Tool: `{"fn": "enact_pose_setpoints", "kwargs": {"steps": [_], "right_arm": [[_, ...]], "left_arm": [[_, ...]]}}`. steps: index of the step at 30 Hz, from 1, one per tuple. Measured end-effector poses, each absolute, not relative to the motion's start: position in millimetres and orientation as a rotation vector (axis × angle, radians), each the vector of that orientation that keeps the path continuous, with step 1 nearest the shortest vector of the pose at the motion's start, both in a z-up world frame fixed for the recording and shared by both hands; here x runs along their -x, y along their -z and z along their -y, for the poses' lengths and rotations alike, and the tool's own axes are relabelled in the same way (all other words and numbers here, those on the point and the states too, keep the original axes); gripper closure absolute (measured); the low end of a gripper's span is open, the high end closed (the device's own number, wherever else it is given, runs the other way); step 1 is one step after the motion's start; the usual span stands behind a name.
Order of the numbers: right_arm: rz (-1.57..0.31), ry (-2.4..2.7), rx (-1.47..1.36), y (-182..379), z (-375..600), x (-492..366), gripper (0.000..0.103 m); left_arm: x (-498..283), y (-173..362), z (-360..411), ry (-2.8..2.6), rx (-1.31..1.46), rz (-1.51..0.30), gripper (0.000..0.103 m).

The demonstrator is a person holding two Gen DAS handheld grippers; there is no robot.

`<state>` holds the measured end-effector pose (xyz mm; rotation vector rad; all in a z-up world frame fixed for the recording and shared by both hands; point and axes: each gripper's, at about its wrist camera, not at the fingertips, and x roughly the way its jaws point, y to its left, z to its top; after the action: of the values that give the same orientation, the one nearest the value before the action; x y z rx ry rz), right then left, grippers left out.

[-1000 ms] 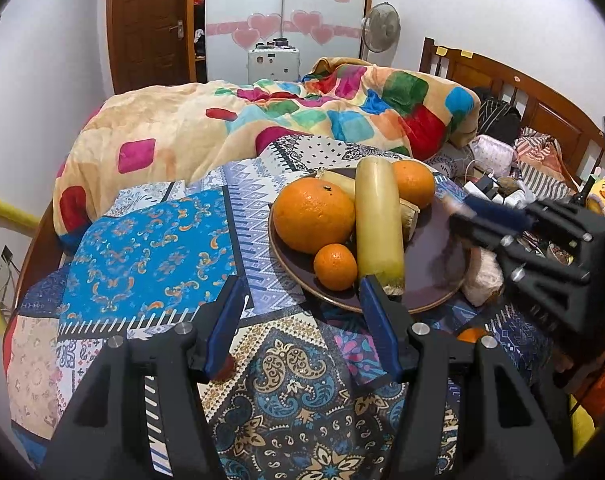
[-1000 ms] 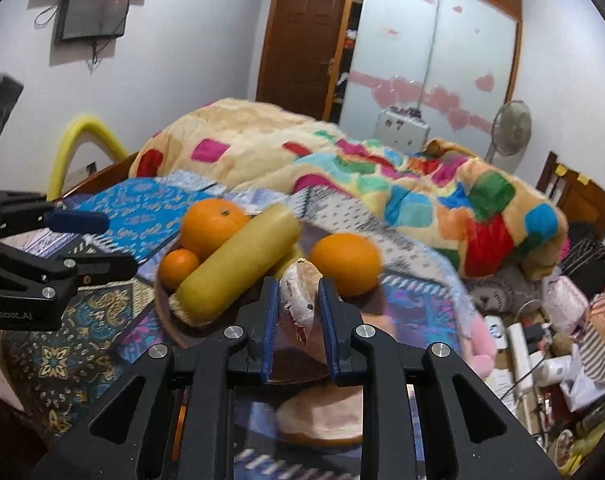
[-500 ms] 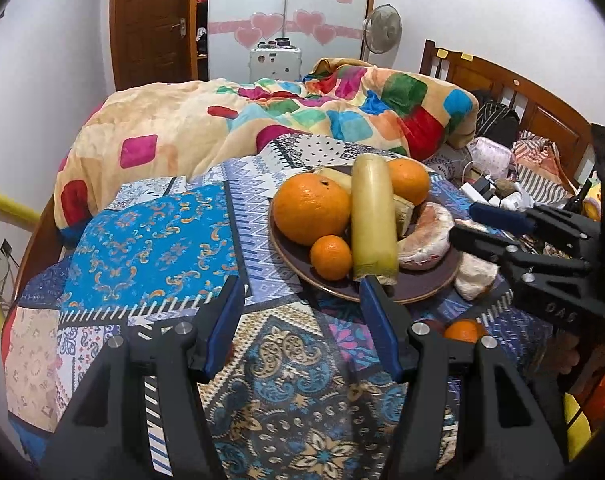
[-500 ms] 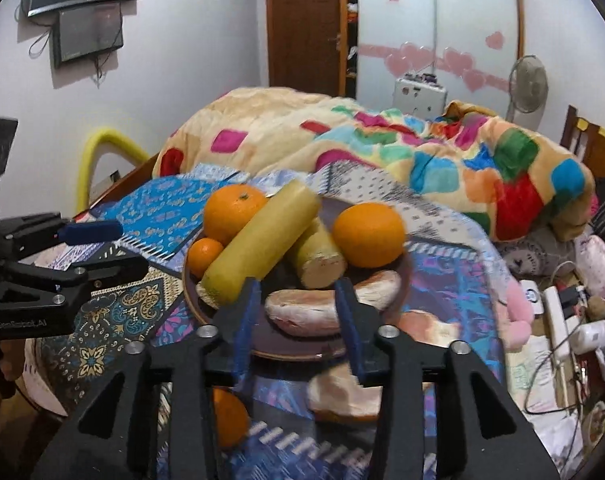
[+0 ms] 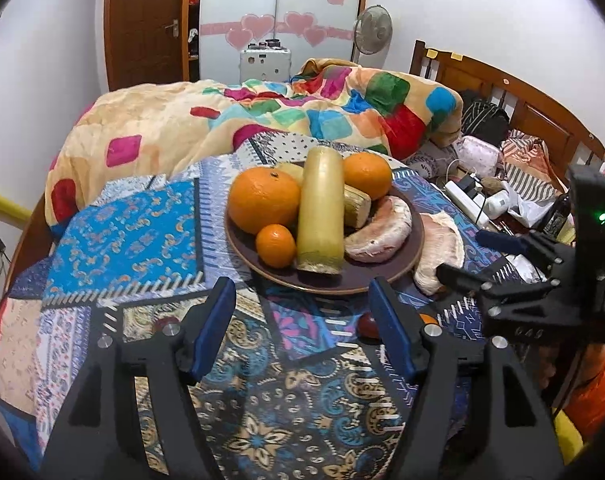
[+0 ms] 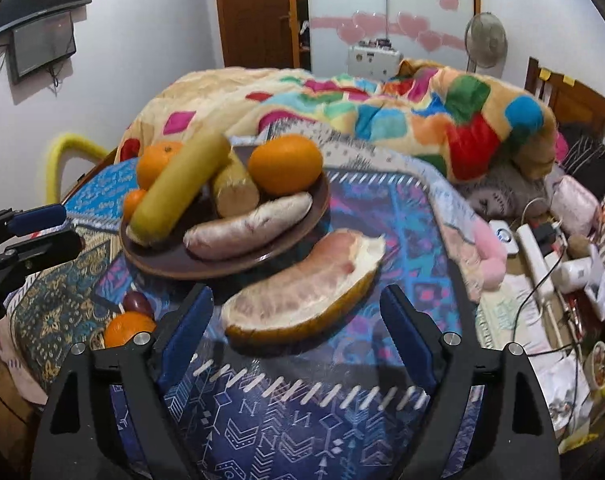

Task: Organize fruits
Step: 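Grasp another small orange with the left gripper while the right grasps the second pomelo segment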

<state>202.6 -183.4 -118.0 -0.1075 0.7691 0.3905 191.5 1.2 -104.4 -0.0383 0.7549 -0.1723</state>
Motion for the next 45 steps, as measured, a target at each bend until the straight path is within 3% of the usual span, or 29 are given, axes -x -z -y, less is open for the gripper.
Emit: {"fn": "enact_pose_setpoints", "kwargs": {"steps": [22,27,31,41,45], "right_arm": [[-0.785,-0.407,0.109,130,212,-177,0.033],[-0.79,-0.432,0.101,128,226,-162,0.045],[-0.793,-0.432,0.118,129,230,-155,0.045],[-0.799,-0.424,0.064,125,237,-161,0.04],[-0.791,-0.41,0.069,125,236,-163,0.037]], "left_arm": [[-169,118,46,0.211,0.035,-0.804,0.034],[-164,122,59,0.217,0.03,-0.815,0.034],[-163,130,70,0.211,0.013,-0.826,0.035],[-173,142,77,0.22,0.014,-0.851,0.065],[-171,143,77,0.235,0.016,-0.842,0.066]]}}
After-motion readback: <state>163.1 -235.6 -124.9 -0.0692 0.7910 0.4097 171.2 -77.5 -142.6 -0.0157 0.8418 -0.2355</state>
